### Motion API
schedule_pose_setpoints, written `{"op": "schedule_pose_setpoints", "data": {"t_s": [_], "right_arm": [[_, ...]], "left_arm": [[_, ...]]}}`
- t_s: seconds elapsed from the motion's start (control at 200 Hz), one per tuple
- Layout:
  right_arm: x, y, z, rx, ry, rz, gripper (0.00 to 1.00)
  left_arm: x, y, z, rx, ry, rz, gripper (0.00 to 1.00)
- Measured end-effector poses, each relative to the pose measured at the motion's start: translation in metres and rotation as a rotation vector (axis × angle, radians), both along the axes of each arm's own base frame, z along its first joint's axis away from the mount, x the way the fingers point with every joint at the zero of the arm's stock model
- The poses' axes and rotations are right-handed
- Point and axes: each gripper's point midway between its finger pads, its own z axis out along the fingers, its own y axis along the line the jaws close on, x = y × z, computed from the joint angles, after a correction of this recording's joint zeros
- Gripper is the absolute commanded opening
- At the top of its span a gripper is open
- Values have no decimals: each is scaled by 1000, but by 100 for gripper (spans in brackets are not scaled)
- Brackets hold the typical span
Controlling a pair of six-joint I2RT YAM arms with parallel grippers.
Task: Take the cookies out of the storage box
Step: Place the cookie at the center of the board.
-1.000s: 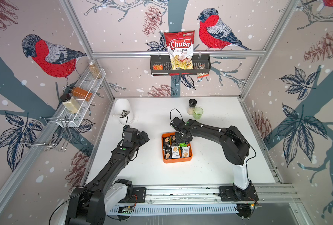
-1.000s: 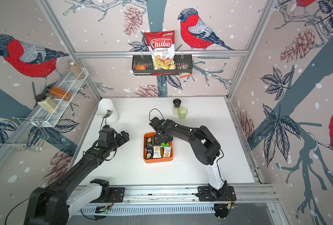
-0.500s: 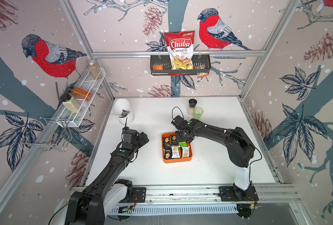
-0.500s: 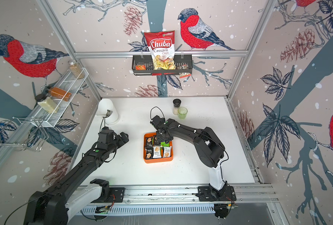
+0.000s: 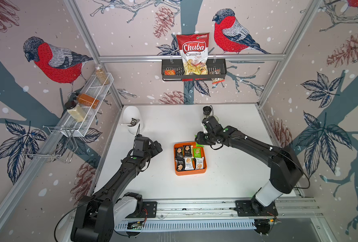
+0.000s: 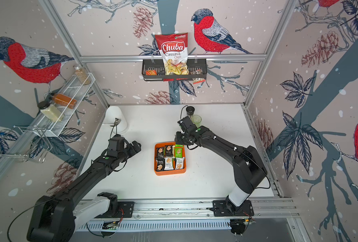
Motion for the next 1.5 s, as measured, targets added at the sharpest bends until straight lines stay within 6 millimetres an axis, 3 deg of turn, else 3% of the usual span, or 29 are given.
{"op": "schedule_pose_setpoints", "data": {"t_s": [0.195,0.385,0.525,0.695,0.971,1.206,1.331,1.501], "right_arm": [[18,-60,-7,-16,-3,-110,44],[29,-118,-33,-127,8,-195,44],[34,-136,-54,-237,17,-198,44],[47,-138,-70,-311,20,-190,44],[64,-124,-97,-364,30,-154,45],[67,-124,-111,-386,53,-150,50],[69,-122,-111,-387,52,-147,64],[75,-122,-92,-375,14,-158,66]], "left_arm": [[10,-30,5,4,2,-110,96],[18,-50,4,3,13,-183,96],[17,-59,2,3,23,-229,96],[16,-61,1,13,20,-247,96],[15,-60,5,17,3,-250,96],[12,-57,3,25,7,-245,96],[12,-56,3,26,7,-243,96],[12,-54,3,35,2,-234,96]]}}
